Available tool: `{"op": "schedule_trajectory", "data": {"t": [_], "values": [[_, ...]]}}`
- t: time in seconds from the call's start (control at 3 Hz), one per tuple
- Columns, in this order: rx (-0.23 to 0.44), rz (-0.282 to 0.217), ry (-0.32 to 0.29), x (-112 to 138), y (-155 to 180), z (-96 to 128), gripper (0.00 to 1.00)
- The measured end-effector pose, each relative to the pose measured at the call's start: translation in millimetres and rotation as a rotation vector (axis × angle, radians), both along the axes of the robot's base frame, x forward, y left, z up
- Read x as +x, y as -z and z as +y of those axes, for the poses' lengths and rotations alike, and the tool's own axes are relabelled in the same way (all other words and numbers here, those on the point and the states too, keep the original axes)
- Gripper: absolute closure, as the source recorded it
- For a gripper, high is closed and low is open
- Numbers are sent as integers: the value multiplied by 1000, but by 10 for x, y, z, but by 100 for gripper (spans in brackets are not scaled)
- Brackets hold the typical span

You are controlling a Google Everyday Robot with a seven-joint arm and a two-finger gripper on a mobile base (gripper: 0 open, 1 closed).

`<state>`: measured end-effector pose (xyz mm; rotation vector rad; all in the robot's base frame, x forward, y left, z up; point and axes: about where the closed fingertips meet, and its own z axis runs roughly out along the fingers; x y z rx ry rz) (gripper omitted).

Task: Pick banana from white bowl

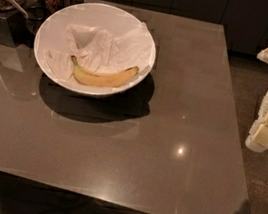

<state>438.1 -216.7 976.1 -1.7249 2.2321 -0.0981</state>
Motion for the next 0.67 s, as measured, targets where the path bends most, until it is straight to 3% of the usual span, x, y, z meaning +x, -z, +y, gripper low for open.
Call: {"op": "schedule_trajectory", "data": {"t": [0.67], "values": [[-6,11,4,22,-46,53,0]]}}
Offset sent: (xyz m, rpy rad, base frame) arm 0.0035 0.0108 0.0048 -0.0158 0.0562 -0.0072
